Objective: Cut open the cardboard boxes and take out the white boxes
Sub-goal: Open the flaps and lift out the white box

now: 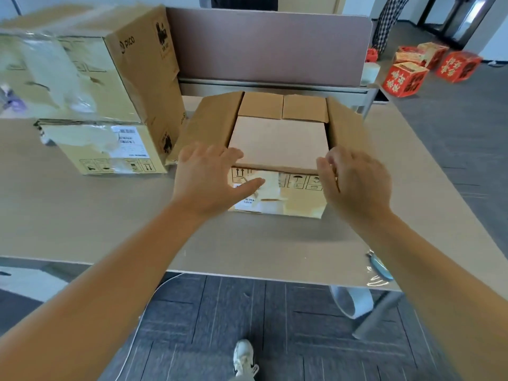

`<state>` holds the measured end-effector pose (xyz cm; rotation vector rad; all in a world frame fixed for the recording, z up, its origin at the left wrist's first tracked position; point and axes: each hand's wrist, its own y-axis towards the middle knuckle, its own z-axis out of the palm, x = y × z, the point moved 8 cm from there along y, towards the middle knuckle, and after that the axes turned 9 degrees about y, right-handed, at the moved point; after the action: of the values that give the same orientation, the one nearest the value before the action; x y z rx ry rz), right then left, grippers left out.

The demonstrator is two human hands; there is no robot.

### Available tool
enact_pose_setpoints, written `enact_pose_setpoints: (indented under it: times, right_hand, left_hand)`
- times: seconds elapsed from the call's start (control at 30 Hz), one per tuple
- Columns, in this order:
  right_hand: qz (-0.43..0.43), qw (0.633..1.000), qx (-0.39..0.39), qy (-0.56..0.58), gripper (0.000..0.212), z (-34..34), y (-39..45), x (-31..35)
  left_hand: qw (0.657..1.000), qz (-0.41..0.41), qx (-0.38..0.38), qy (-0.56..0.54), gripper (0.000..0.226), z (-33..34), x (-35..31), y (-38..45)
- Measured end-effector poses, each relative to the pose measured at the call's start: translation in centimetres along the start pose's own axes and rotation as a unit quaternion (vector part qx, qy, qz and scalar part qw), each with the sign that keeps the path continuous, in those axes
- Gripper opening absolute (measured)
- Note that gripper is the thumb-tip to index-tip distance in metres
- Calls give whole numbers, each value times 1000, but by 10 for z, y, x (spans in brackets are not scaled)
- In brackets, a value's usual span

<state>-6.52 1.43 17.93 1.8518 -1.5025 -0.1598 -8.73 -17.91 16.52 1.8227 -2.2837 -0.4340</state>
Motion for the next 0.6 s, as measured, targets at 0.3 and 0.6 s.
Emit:
enact_pose_setpoints:
  times: [0.3, 0.6]
  right_hand:
    - [107, 924, 367, 0, 37, 68, -55, -22]
    - [100, 955, 280, -2, 35, 68, 4, -33]
  left_hand:
    - [942, -16, 328, -67, 85, 106, 3, -39]
    - [976, 13, 204, -79, 63, 68, -1, 30]
